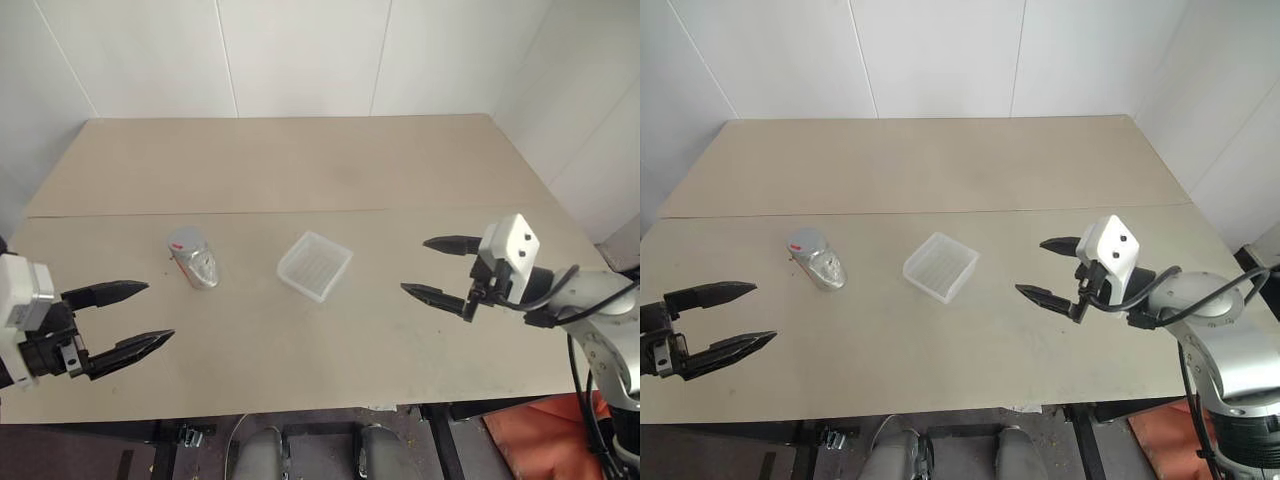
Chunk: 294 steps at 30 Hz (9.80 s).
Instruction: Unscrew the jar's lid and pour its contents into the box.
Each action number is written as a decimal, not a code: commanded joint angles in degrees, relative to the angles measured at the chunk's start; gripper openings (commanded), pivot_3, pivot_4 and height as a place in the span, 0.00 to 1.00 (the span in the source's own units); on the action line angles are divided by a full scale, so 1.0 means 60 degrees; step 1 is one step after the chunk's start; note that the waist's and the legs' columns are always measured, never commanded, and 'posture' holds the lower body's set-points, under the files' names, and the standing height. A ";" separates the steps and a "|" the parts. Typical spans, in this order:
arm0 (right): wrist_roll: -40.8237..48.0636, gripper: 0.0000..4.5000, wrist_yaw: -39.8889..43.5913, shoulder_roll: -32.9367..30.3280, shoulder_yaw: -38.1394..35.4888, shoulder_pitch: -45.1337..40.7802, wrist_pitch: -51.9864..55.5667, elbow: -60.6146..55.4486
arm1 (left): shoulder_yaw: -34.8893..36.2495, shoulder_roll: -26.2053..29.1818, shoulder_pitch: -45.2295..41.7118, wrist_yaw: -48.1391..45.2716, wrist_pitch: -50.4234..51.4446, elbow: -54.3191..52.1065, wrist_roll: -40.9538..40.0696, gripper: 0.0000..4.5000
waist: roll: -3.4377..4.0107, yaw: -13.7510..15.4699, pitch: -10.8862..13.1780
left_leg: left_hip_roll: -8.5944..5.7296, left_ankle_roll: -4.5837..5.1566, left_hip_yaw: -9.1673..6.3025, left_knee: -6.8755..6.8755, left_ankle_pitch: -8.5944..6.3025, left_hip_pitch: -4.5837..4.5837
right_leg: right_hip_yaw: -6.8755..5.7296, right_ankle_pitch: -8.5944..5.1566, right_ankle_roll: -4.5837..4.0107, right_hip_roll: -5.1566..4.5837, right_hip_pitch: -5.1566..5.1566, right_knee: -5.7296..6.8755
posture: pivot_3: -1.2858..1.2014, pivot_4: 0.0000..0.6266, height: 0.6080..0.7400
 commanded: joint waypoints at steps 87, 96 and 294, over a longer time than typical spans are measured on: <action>0.0375 1.00 -0.1580 0.4906 0.3746 -0.6967 0.2713 0.2036 | -0.7732 -0.2162 -0.9801 -0.2142 -0.2241 0.5576 0.2498 0.43 | -0.0018 -0.0075 0.0007 | -0.0020 -0.0025 -0.0001 0.0017 0.0022 -0.0160 | -0.0068 0.0031 0.0037 0.0004 -0.0101 0.0058 | 0.52 0.24 1.00; 0.0281 0.79 -0.1408 0.5292 0.3715 -0.7204 0.2663 0.2577 | -0.7792 -0.2302 -0.9982 -0.2459 -0.2613 0.5825 0.2761 0.43 | -0.0018 -0.0135 0.0007 | -0.0016 -0.0023 -0.0004 0.0018 0.0021 -0.0162 | -0.0068 0.0032 0.0038 0.0006 -0.0105 0.0060 | 0.52 0.24 1.00; -0.0344 0.63 -0.0552 0.6188 0.3749 -0.7332 0.1547 0.3242 | -0.7411 -0.1556 -0.9866 -0.3464 -0.2508 0.5787 0.2772 0.43 | -0.0015 -0.0137 0.0010 | -0.0013 -0.0032 -0.0009 0.0047 0.0028 -0.0182 | -0.0068 0.0042 0.0046 0.0014 -0.0118 0.0071 | 0.52 0.24 1.00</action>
